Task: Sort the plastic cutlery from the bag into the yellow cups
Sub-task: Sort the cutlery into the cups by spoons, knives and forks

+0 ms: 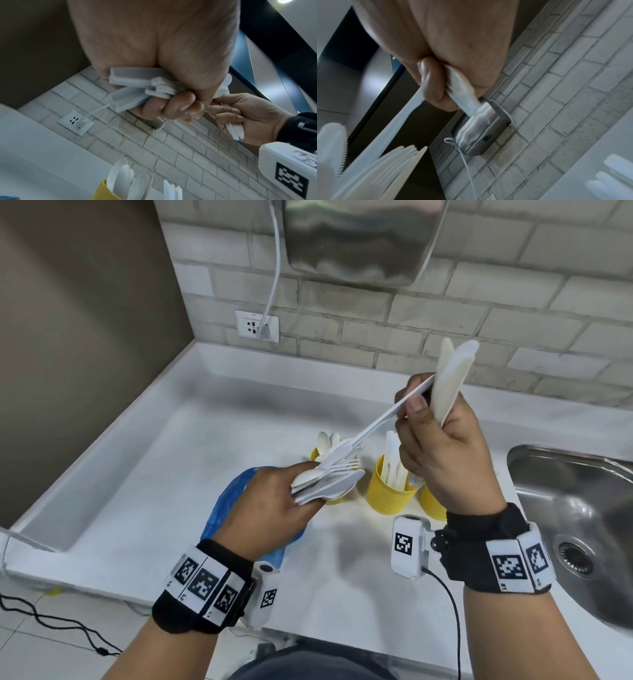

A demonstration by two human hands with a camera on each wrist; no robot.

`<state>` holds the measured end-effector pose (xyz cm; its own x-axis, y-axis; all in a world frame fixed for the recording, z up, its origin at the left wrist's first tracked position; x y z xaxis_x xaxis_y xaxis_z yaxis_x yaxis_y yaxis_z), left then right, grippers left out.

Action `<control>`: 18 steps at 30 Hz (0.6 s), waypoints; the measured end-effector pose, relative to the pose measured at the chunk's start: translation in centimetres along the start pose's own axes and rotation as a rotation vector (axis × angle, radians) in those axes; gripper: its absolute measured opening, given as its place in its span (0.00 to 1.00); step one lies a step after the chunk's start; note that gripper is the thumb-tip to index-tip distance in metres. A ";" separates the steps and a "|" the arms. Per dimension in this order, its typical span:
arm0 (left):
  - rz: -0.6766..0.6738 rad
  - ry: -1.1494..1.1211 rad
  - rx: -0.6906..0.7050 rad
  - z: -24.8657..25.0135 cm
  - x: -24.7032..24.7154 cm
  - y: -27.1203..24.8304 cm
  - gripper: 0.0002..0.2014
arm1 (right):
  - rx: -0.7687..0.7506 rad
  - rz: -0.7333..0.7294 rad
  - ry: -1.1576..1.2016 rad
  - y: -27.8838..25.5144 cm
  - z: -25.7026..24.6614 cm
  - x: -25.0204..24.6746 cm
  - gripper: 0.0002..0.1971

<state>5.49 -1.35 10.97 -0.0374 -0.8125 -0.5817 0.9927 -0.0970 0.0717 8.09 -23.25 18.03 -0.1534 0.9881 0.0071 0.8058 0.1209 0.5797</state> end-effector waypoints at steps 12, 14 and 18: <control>0.008 -0.036 0.036 -0.1 -0.9 -0.9 0.19 | -0.086 0.743 0.465 0.5 -0.1 -1.0 0.08; -0.003 -0.031 0.026 -0.1 -0.9 -0.9 0.18 | -0.176 0.886 0.490 0.6 -0.5 -1.1 0.05; -0.022 -0.031 0.003 0.3 -0.6 -0.9 0.20 | -0.224 1.023 0.366 0.4 -1.8 -1.7 0.09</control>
<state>4.61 -0.94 11.51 -0.0627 -0.8274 -0.5581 0.9913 -0.1167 0.0616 7.68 -25.03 19.69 0.3354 0.5203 0.7854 0.5329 -0.7923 0.2973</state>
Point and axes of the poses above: each hand's wrist, its own y-axis towards the middle knuckle, its own x-axis out of the palm, z = x × y, the point moved 1 cm from there along y, towards the middle knuckle, and after that the axes turned 13 degrees about -x, right-handed, at the moved point
